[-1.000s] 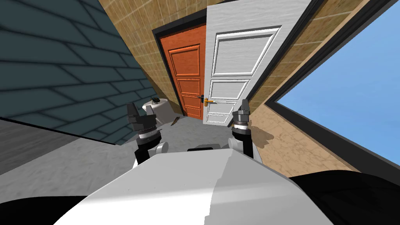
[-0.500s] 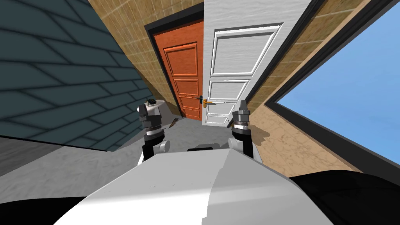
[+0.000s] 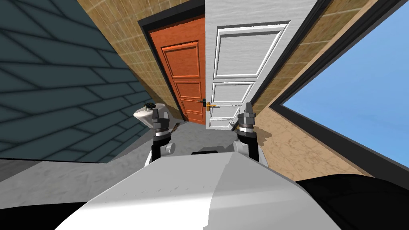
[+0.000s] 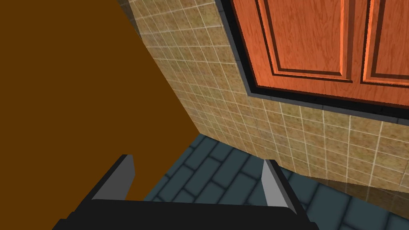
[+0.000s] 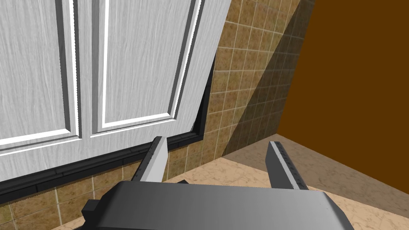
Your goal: Pull the door open
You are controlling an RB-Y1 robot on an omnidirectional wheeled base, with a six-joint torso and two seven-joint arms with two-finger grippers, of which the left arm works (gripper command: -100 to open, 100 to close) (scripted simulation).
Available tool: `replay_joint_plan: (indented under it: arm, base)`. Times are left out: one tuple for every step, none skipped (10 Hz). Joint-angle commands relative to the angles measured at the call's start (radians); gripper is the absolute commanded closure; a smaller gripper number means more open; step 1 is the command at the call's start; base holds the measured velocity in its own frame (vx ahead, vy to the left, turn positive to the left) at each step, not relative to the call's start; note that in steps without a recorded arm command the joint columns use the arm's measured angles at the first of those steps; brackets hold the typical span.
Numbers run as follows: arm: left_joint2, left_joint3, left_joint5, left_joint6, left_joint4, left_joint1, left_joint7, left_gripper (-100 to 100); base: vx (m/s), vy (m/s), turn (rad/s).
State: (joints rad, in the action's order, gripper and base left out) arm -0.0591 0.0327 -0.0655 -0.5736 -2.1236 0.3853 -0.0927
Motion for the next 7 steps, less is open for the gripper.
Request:
replay_joint_plan:
  arm:
    - [-0.013,0.007,-0.004,0.01,0.048,-0.028,0.011,-100]
    - [-0.019,0.008,-0.005,0.015,0.073,-0.04,0.017,-100]
    - [-0.026,0.009,-0.007,0.021,0.1,-0.052,0.023,-100]
    - [-0.032,0.01,-0.008,0.027,0.128,-0.066,0.029,-100]
    - [-0.032,0.01,-0.008,0.027,0.128,-0.066,0.029,-100]
    - [-0.038,0.011,-0.009,0.033,0.156,-0.08,0.035,-100]
    - [-0.045,0.012,-0.01,0.039,0.185,-0.093,0.041,-100]
  base:
    - [0.093,-0.002,-0.09]
    - [0.098,0.01,-0.08]
    - [0.105,0.015,-0.083]
    - [0.095,0.009,-0.092]
    - [0.053,0.002,-0.017]
    - [0.053,0.0,-0.049]
    - [0.075,0.0,-0.078]
